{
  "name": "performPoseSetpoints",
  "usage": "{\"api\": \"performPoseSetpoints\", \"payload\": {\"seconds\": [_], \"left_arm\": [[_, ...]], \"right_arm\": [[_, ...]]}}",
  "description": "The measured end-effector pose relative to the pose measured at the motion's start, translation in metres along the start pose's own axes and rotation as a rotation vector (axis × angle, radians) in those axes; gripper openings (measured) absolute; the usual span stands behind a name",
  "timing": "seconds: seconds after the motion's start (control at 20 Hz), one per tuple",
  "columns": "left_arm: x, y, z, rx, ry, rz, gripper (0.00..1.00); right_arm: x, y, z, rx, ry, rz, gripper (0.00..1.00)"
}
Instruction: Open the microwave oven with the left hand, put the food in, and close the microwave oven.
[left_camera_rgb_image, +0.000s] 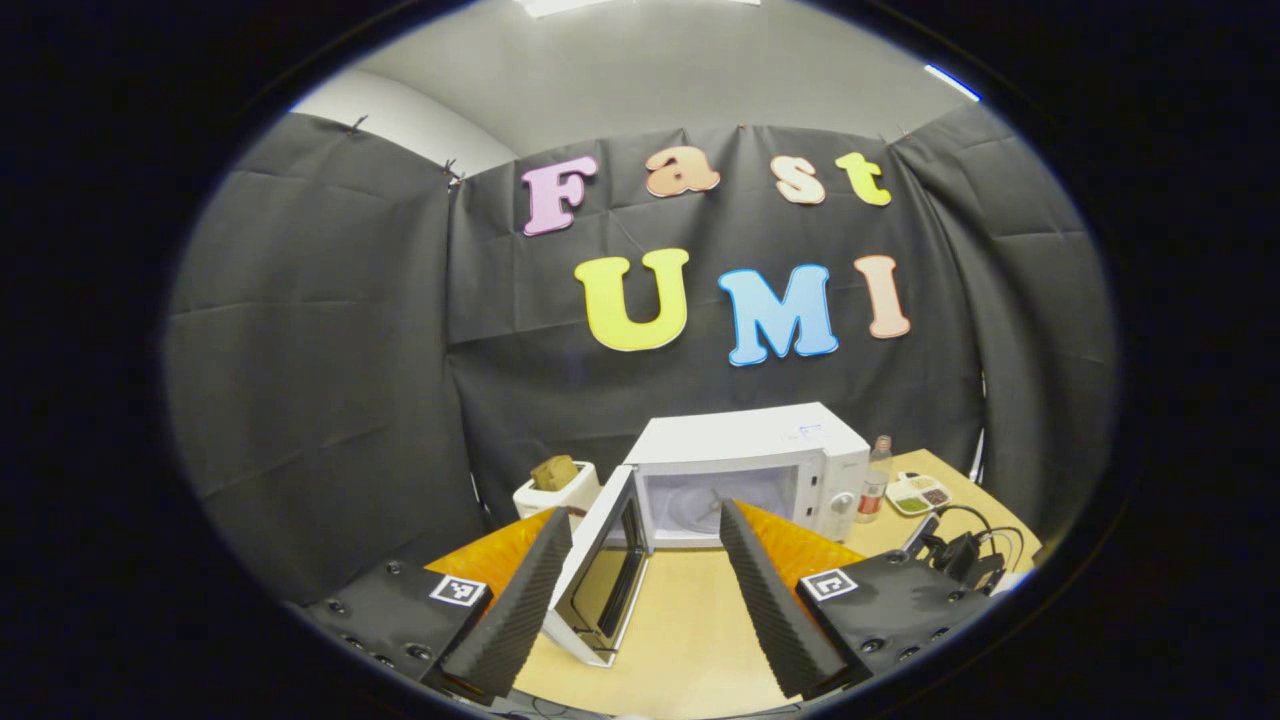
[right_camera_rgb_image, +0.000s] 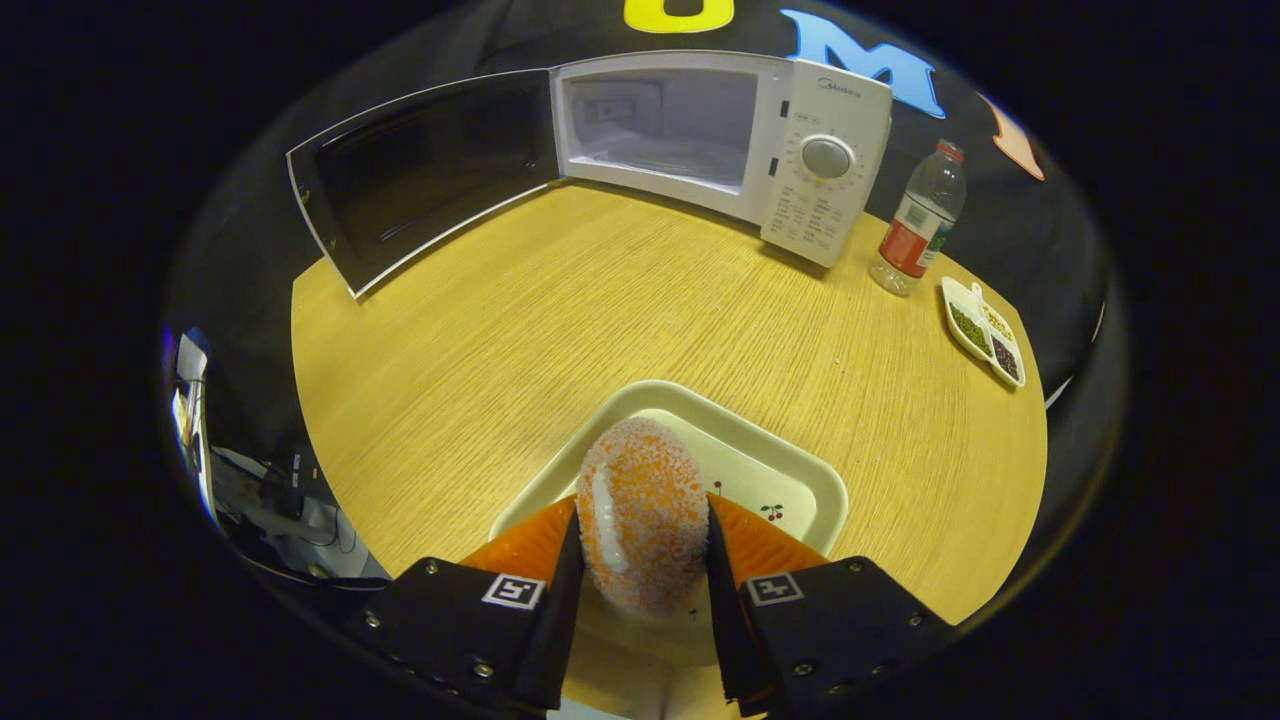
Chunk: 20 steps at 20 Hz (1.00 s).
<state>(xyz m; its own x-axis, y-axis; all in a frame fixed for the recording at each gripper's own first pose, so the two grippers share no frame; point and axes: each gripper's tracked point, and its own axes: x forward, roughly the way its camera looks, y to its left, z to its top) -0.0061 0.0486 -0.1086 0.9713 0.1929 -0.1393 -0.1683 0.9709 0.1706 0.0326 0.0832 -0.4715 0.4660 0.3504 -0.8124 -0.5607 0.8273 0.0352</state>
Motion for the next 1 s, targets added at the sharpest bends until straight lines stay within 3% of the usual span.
{"api": "performPoseSetpoints", "payload": {"seconds": [0.3, 0.6, 0.9, 1.0], "left_arm": [[0.011, 0.015, -0.009, 0.011, 0.005, -0.028, 1.00], [0.028, 0.026, -0.016, 0.001, 0.008, -0.093, 1.00], [0.039, 0.045, -0.026, 0.017, 0.017, -0.140, 1.00], [0.040, 0.048, -0.026, 0.024, 0.015, -0.157, 1.00]], "right_arm": [[-0.028, 0.001, 0.043, 0.114, -0.058, 0.018, 0.59], [-0.064, 0.048, 0.136, 0.355, -0.207, 0.173, 0.58], [-0.068, 0.078, 0.215, 0.547, -0.351, 0.254, 0.58], [-0.062, 0.078, 0.236, 0.617, -0.396, 0.248, 0.58]]}}
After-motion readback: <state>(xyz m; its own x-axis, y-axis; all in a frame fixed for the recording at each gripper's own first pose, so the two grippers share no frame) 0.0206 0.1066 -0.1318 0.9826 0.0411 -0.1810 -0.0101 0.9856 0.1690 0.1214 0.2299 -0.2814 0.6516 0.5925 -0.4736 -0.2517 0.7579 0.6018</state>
